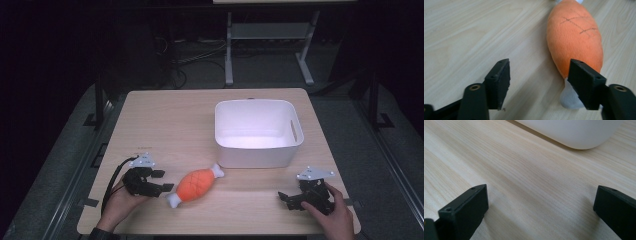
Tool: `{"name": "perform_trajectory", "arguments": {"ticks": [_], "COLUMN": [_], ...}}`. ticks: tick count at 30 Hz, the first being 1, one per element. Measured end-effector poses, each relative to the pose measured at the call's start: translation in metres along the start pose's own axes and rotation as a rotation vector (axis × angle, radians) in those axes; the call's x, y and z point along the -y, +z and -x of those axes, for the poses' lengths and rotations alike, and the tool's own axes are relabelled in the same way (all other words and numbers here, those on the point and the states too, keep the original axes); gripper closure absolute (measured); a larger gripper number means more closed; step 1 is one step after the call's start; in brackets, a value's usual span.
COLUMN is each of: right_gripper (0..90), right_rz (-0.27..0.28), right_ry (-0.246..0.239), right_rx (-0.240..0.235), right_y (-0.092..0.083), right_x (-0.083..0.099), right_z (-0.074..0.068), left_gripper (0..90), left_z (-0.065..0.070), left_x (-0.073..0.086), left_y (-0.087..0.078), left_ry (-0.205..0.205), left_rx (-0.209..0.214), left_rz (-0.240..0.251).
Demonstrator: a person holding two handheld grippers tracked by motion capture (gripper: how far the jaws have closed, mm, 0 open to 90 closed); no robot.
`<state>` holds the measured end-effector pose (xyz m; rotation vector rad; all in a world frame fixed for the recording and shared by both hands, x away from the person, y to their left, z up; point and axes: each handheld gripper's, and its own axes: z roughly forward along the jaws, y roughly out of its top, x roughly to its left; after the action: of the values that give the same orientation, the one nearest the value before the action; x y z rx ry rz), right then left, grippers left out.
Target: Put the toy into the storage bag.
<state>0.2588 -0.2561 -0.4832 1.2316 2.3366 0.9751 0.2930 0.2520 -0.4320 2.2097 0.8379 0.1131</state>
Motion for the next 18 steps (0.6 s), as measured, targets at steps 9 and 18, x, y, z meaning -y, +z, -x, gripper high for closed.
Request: {"name": "perform_trajectory", "arguments": {"ticks": [9,18], "right_gripper": [0.0,0.0], "right_rz": [0.0,0.0], "right_ry": [0.0,0.0], "right_rx": [0.0,0.0], "right_y": [0.0,0.0], "right_x": [0.0,0.0], "right_z": [0.0,0.0], "left_gripper": [14.1,13.3], "left_z": [0.003,0.011], "left_x": [-0.017,-0.034], "left_y": [0.005,0.015], "left_ry": [0.007,0.032], "left_rx": [0.01,0.038], "left_rz": [0.046,0.069]}}
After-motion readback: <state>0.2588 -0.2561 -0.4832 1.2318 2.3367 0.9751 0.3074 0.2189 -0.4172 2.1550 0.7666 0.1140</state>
